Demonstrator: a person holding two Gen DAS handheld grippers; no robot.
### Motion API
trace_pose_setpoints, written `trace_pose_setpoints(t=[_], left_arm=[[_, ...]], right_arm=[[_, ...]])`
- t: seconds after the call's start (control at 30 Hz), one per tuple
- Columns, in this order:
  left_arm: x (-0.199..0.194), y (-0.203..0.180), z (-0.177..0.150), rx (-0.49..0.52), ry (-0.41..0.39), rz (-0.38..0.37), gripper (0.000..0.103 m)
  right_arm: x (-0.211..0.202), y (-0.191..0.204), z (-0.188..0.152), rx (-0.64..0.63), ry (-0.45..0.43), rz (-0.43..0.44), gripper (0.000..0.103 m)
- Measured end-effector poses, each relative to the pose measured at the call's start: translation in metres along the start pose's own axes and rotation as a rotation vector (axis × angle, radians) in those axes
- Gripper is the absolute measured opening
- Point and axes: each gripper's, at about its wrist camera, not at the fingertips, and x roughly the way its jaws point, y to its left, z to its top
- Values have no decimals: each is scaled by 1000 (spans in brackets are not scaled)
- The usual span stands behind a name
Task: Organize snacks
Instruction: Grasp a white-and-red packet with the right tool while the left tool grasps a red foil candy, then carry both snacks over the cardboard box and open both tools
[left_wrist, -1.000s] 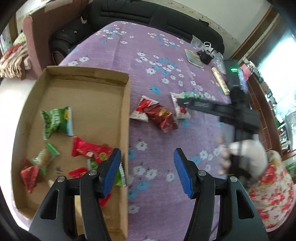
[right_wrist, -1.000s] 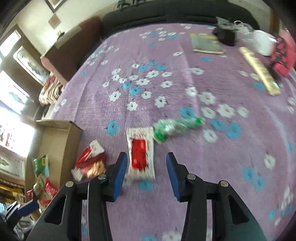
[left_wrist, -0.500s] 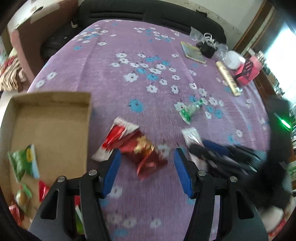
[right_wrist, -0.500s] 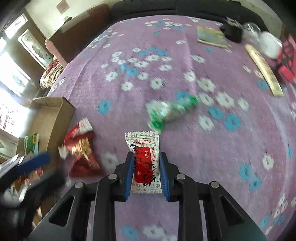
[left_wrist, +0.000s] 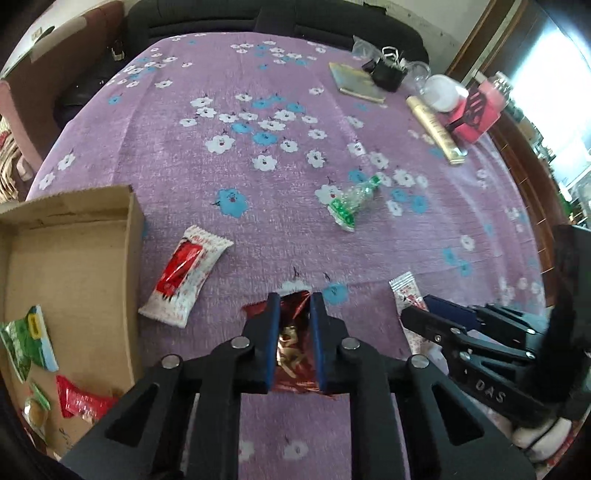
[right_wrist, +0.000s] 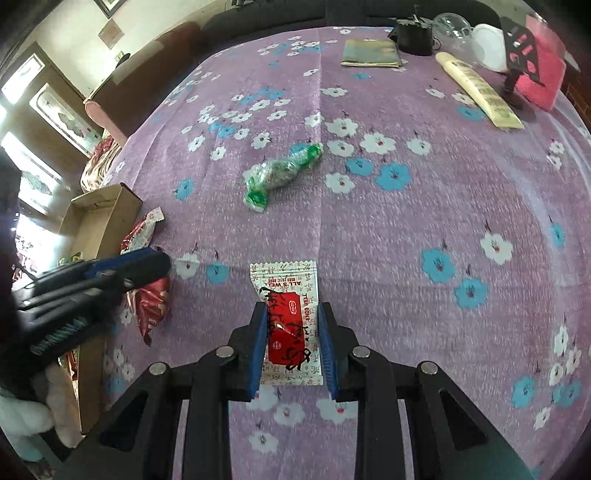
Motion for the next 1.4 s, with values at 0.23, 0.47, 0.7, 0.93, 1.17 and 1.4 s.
trace_pose_setpoints(t=[0.23,0.47,0.7,0.93,1.17,1.4], left_arm=[[-27,11,-13,-23,-39,-60,16],[-14,7,-27,29,-9,-28,53],[13,-5,-22,66,28,-14,58],[37,-30,-10,80,30,0,70],[36,-28,-5,61,38,-37,40],[-4,2,-21,-16,-10,-81,36]], right_arm=[[-15,5,-8,3,-14,8,25],[-17,6,-16,29,-7,10,25],[-17,2,-25,46,-8,6,26],[-18,-4,-30,49,0,-9,26],[-21,-6,-36,52,-3,-21,26],[-29,9,-35,42,-15,-15,26]])
